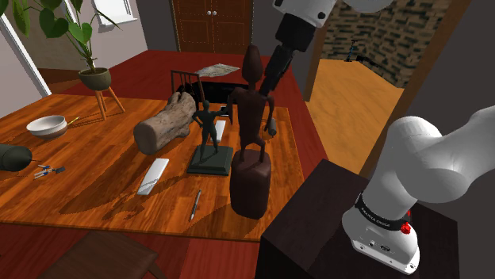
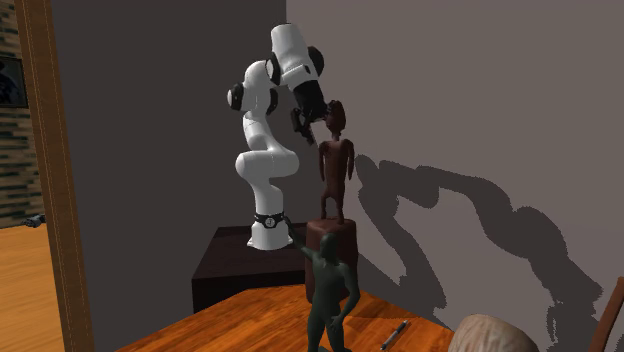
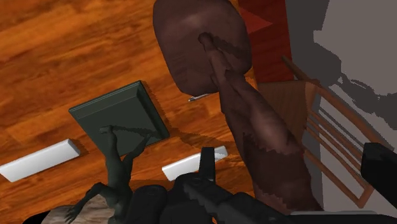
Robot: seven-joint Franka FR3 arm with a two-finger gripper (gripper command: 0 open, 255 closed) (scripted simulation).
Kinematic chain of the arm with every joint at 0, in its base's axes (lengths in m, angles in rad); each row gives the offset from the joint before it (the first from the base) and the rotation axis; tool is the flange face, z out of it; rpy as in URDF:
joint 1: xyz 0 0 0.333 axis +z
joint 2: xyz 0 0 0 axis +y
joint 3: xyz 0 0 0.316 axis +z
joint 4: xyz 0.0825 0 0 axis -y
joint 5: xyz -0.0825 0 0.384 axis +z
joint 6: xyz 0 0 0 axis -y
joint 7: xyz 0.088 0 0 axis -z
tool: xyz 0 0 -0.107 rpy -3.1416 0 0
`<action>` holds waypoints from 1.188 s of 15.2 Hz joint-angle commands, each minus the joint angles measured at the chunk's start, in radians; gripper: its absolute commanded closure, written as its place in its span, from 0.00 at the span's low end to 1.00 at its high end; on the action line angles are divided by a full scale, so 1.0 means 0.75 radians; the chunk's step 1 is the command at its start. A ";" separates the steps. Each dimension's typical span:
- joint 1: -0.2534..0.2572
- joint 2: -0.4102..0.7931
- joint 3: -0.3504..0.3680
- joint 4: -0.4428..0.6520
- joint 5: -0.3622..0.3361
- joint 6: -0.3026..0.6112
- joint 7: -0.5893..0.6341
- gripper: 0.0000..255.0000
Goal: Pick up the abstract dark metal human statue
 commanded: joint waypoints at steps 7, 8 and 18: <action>0.005 -0.012 0.004 -0.099 0.014 0.088 -0.021 1.00; 0.005 -0.011 0.004 -0.098 0.014 0.088 -0.021 1.00; 0.004 -0.011 0.002 -0.065 0.009 0.056 -0.014 1.00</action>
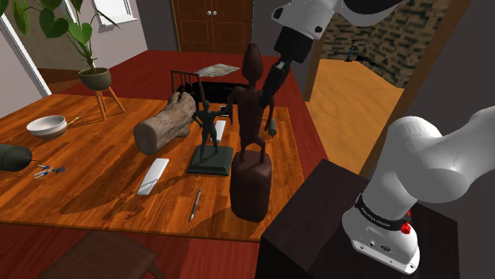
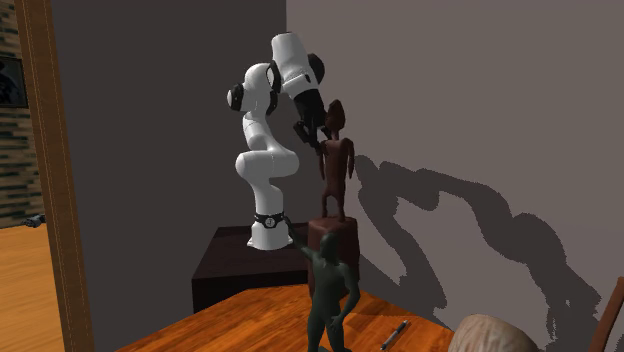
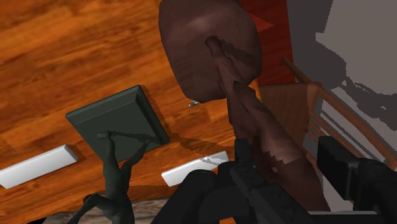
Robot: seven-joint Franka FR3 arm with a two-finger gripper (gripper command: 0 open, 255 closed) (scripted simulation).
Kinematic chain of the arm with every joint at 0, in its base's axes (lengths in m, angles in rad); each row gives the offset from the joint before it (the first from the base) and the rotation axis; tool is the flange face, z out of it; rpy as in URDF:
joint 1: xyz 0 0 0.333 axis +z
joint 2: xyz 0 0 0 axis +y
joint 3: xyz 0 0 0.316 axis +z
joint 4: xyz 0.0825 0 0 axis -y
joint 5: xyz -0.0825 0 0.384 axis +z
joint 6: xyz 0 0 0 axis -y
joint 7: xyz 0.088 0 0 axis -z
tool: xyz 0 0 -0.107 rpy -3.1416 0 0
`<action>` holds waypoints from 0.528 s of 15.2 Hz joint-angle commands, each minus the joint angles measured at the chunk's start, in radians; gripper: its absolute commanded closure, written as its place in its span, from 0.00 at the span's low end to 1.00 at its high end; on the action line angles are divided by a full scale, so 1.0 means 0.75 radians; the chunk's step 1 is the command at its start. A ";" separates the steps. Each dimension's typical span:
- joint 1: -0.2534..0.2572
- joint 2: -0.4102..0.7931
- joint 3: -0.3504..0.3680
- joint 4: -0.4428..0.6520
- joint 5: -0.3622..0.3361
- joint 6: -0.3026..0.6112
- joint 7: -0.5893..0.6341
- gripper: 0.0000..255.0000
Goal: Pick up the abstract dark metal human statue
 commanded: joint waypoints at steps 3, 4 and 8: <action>-0.001 0.007 -0.002 0.073 -0.006 -0.061 0.015 1.00; -0.001 0.010 -0.002 0.093 -0.008 -0.077 0.019 1.00; -0.001 0.024 -0.004 0.172 -0.014 -0.141 0.035 1.00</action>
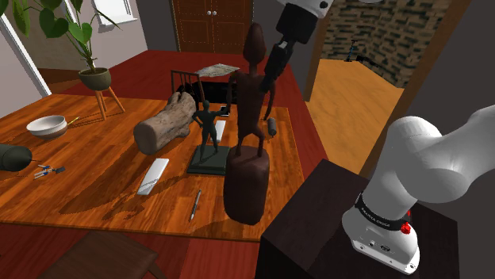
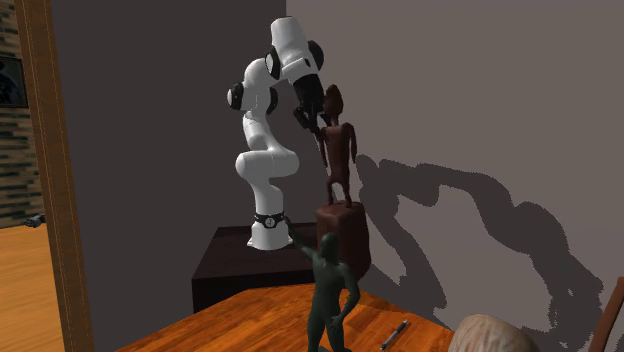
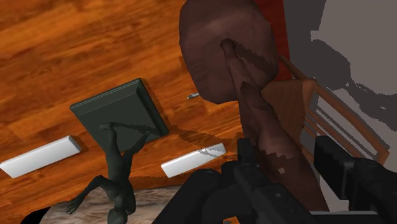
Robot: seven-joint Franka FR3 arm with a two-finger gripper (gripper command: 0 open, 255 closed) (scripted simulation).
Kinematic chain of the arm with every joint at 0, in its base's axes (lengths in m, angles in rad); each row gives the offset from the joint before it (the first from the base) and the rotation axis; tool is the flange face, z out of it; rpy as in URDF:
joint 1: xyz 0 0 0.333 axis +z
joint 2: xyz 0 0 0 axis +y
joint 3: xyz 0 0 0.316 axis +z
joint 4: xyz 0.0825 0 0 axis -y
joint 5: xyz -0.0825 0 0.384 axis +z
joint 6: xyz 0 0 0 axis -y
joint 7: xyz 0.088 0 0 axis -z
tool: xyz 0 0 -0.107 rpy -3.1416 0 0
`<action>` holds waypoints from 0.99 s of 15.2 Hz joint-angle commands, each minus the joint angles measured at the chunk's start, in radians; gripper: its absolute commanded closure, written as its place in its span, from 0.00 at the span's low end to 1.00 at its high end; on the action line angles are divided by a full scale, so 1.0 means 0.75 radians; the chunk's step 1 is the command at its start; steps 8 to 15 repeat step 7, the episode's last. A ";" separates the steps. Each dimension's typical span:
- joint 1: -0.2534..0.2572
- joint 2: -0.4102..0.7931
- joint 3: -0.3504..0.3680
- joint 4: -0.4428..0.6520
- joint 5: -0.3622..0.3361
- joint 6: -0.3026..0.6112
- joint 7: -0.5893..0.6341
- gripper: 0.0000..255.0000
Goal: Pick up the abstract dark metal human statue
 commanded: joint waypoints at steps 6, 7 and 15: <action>0.002 0.024 0.000 0.132 -0.006 -0.098 0.028 1.00; 0.002 0.024 0.000 0.132 -0.006 -0.098 0.028 1.00; 0.002 0.024 0.000 0.132 -0.006 -0.098 0.028 1.00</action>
